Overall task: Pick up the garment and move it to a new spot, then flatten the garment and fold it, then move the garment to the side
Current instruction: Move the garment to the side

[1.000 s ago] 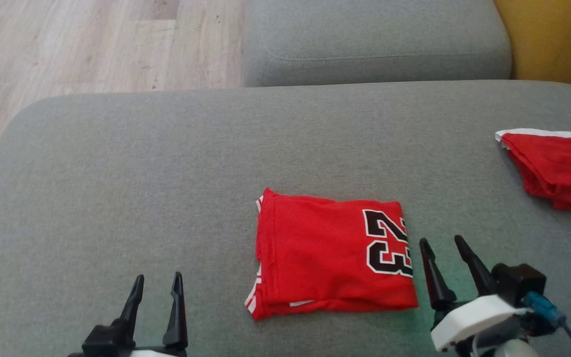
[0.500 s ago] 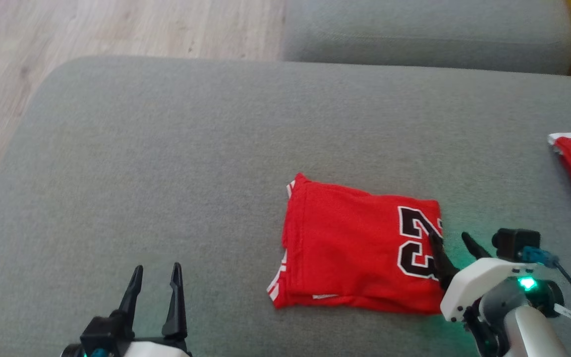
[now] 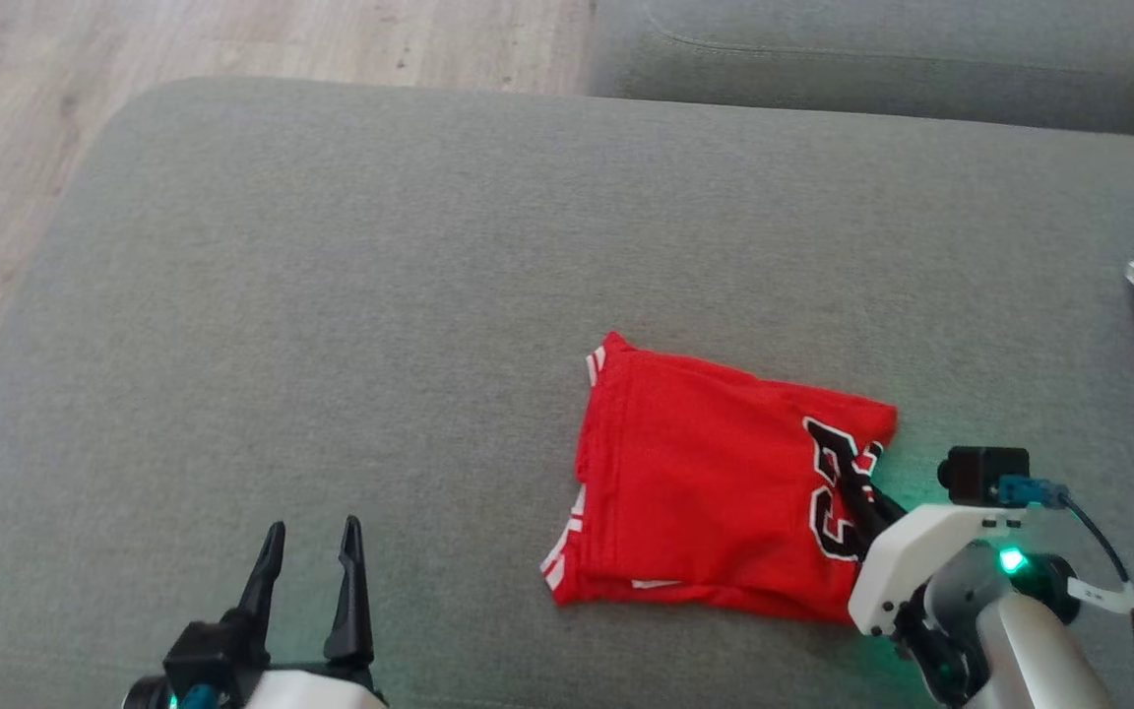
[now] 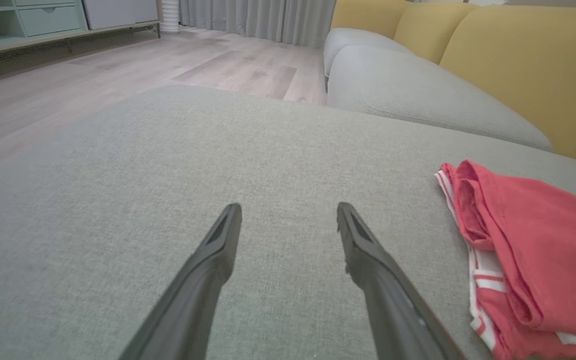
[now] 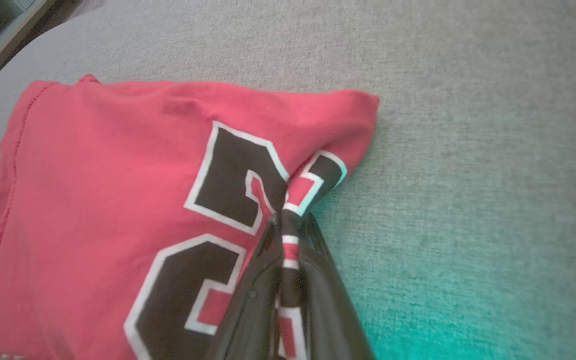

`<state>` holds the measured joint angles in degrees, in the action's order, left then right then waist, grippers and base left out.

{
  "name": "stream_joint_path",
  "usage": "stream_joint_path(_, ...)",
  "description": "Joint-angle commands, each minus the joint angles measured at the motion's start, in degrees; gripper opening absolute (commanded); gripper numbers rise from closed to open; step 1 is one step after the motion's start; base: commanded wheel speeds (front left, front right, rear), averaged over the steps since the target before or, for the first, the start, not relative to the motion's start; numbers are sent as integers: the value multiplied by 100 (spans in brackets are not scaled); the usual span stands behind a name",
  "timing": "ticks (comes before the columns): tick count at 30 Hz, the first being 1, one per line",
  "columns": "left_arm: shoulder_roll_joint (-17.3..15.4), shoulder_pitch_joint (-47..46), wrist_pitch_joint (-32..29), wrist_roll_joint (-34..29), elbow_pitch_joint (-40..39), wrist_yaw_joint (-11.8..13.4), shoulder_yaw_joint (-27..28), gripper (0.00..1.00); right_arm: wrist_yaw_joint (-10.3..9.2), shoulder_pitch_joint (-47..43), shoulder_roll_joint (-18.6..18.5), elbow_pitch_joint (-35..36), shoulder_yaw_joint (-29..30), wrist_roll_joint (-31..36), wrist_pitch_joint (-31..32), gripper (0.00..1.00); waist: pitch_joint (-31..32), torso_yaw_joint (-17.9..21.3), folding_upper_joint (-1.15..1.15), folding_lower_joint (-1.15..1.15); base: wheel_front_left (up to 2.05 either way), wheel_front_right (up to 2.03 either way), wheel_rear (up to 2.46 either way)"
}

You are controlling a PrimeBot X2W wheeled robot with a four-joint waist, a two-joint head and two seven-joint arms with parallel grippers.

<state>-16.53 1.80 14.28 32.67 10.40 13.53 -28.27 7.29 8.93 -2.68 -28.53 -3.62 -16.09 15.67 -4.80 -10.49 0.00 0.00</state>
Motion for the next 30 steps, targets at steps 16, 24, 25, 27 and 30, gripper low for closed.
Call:
stream_joint_path(16, 3, -587, 71, -343, -332, -115, 365, 100, 20, 1167, -80, 860, 661, 840, -240, 0, -593, 1487, 0, 0, 0, 0, 0)
stream_joint_path(24, -84, -976, 14, -496, -379, -172, 302, 100, 20, 1348, -259, 1397, 941, 842, -151, 0, -1059, 2271, 0, 0, 0, 0, 0)
stream_joint_path(25, -100, -1018, -9, -519, -385, -178, 284, 100, 20, 1371, -263, 1426, 931, 833, -147, 0, -1101, 2343, 0, 0, 0, 0, 0)
stream_joint_path(27, -126, -1084, -57, -553, -397, -185, 253, 100, 20, 1427, -263, 1469, 918, 815, -154, 0, -1170, 2475, 0, 0, 0, 0, 0)
stream_joint_path(30, -168, -1162, -119, -597, -434, -189, 216, 100, 20, 1536, -254, 1499, 891, 792, -183, 0, -1250, 2631, 0, 0, 0, 0, 0)
